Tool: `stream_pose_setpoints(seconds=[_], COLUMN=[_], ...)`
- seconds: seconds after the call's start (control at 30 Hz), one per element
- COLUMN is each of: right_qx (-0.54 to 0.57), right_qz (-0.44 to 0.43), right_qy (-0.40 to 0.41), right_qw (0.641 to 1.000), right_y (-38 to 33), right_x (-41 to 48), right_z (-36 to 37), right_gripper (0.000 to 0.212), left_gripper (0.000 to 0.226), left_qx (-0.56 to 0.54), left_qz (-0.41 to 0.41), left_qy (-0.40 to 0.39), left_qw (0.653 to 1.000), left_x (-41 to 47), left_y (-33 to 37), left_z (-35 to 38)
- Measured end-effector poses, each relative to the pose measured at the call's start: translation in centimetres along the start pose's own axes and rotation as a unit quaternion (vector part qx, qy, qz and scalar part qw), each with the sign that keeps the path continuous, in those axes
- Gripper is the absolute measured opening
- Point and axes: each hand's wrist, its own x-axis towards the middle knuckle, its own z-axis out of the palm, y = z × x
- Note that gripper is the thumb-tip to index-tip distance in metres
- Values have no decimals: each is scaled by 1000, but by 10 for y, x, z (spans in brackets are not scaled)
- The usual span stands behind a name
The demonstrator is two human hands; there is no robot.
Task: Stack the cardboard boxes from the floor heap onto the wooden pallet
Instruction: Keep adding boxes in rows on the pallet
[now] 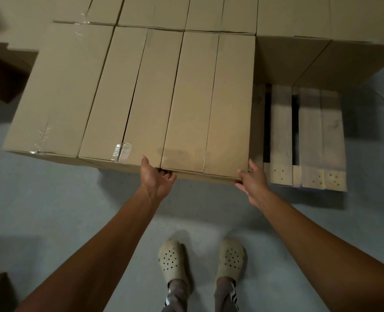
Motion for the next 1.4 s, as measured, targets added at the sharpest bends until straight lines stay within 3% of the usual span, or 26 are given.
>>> stream_pose_setpoints(seconds=[0.33,0.5,0.6,0.67,0.73,0.8,0.9,0.97,1.2,1.4], right_qx=[-10,-43,-73,-130,-189,-227,-230,-229,-181,-208], right_qz=[25,30,22,-11,-64,-138,-242,-300,-428,-509], right_qy=[6,48,61,48,36,46,60,61,50,-6], right_qw=[1000,997,995,990,979,963,941,924,884,835], right_y=[0,-15,-32,-47,-68,-90,-124,-140,-200,-243], right_x=[1,-16,-40,-64,-95,-130,-196,-238,-400,-480], right_z=[-3,3,2,-1,-4,-7,-17,-23,-41,-53], right_gripper=[65,52,35,34,40,41,40,41,44,49], left_gripper=[88,81,76,73,61,45,49,51,52,53], left_qx=[-12,-14,56,153,281,391,521,562,536,502], left_qz=[-13,-39,-42,1,99,201,322,374,506,592], left_qy=[5,19,33,46,61,52,12,-2,9,47], left_qw=[1000,999,997,987,953,897,790,738,676,629], left_x=[5,-20,-51,-76,-108,-153,-228,-265,-418,-506], left_y=[2,12,24,33,41,46,53,59,83,94], left_z=[-1,15,35,49,64,76,82,79,70,63])
